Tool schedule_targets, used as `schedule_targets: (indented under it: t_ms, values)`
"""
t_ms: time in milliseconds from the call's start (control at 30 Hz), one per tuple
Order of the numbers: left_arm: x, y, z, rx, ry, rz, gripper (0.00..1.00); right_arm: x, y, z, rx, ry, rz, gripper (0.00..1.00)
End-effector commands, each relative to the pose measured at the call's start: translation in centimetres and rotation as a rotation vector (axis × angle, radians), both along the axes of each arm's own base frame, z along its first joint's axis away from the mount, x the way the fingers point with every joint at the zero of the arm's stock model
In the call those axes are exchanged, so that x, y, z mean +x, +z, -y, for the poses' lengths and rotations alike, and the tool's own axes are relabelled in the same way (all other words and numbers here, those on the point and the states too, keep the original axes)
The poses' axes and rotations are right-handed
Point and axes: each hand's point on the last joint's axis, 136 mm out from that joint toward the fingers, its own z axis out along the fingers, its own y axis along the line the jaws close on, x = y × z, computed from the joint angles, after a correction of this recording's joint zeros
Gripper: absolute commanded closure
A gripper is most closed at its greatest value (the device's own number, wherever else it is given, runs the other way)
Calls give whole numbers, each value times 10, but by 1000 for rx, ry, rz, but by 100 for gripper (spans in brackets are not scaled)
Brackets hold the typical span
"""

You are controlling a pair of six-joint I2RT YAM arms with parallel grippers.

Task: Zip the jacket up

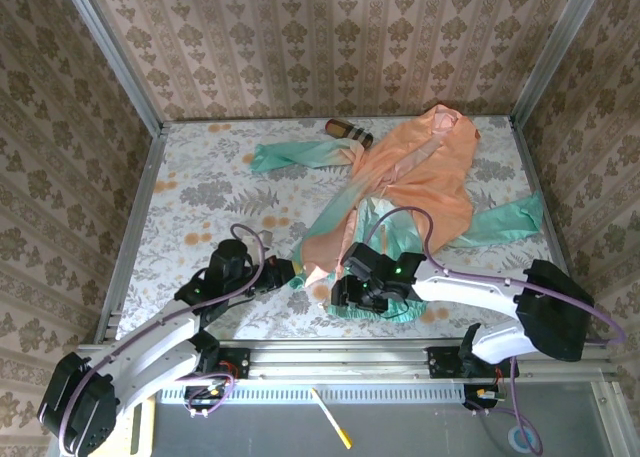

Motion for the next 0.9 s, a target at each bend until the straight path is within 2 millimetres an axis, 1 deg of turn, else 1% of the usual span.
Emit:
schedule_targets:
  t_ms: [0, 67, 200, 367, 467, 667, 800, 867]
  values:
    - [-3, -5, 1, 20, -39, 13, 100, 7, -2, -5, -38, -46, 20, 36]
    - [-4, -7, 3, 24, -53, 6, 100, 6, -5, -6, -45, -50, 17, 36]
    - [-4, -11, 4, 33, -68, -1, 100, 7, -9, -16, -39, -50, 12, 37]
    - [-8, -15, 7, 47, -105, -15, 100, 12, -9, -28, -46, -14, 14, 37]
    - [-9, -20, 6, 57, -109, -25, 100, 13, -14, -32, -65, 6, 8, 38]
    - [-14, -24, 3, 62, -105, -39, 100, 7, -25, -34, -99, 54, -24, 61]
    - [-20, -17, 1, 79, -107, -28, 100, 9, -25, -30, -103, 79, 8, 81]
    - [-22, -14, 1, 97, -104, -14, 100, 11, -22, -27, -105, 106, 46, 88]
